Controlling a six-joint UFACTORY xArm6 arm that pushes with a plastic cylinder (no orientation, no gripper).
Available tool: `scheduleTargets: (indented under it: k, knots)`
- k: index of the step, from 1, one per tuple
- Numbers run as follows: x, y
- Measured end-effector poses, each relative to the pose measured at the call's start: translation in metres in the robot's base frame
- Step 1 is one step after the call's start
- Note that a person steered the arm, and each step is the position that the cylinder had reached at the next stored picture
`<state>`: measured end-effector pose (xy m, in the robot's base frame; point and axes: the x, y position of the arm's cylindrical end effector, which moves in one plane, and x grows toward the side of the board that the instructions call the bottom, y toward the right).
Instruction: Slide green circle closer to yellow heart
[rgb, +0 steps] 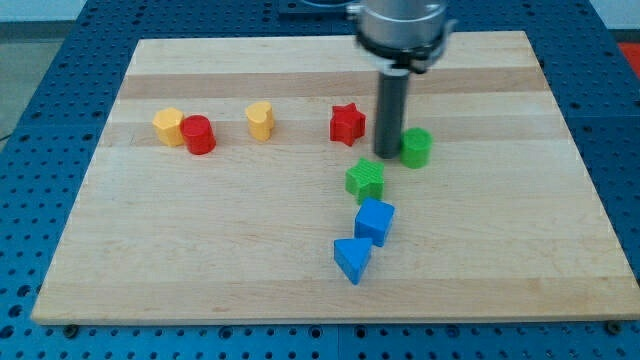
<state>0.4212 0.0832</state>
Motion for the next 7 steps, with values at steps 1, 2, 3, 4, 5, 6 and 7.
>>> scheduleTargets:
  k: [1, 2, 3, 4, 5, 6, 7]
  knots:
    - [0.001, 0.060]
    - [0.024, 0.057]
    - [0.062, 0.069]
    - [0.040, 0.162]
    - [0.013, 0.119]
    - [0.016, -0.009]
    - [0.017, -0.121]
